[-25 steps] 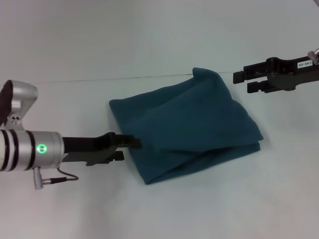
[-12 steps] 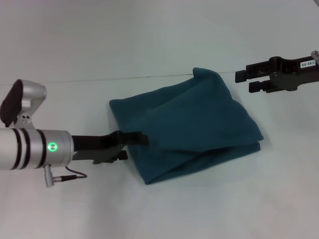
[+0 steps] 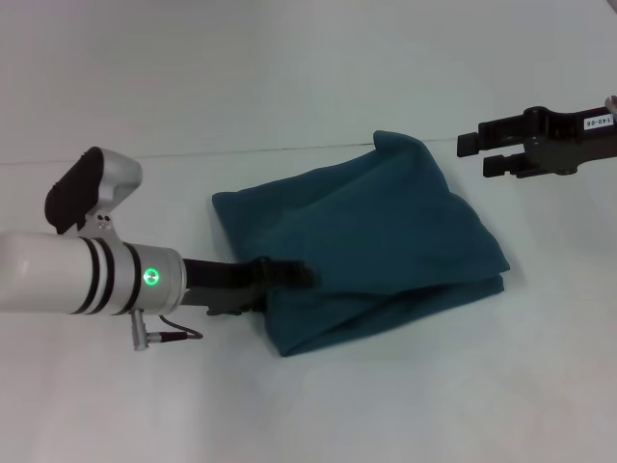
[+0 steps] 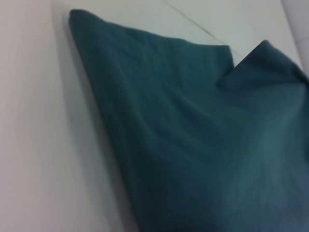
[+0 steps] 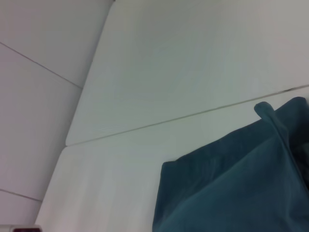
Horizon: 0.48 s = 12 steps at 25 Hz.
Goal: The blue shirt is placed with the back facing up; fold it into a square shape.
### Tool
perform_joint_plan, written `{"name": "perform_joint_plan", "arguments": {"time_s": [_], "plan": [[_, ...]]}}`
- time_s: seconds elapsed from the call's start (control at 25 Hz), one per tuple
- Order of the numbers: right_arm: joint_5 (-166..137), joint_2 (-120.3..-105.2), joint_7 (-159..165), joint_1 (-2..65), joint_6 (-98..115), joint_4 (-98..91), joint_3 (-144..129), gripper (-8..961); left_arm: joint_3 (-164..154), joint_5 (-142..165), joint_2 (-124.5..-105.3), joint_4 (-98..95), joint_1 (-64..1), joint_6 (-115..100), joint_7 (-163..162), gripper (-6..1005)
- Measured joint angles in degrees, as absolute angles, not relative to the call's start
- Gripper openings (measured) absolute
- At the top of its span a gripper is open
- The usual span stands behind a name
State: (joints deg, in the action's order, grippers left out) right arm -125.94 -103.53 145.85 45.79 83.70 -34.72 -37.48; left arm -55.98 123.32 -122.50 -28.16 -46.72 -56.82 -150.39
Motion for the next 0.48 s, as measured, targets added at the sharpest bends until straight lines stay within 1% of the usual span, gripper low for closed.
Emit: {"name": "perform_joint_plan", "arguments": {"time_s": [0.44, 0.48], "plan": [[-125.95, -103.53, 145.84, 45.79, 83.77, -34.72, -36.28, 698, -59.13, 123.40, -122.57, -29.04, -47.42, -55.04, -152.48, 816], [-125.95, -103.54, 145.83, 45.79, 83.77, -34.72, -36.28, 698, -59.12, 123.40, -122.57, -29.05, -47.42, -55.08, -152.52, 780]]}}
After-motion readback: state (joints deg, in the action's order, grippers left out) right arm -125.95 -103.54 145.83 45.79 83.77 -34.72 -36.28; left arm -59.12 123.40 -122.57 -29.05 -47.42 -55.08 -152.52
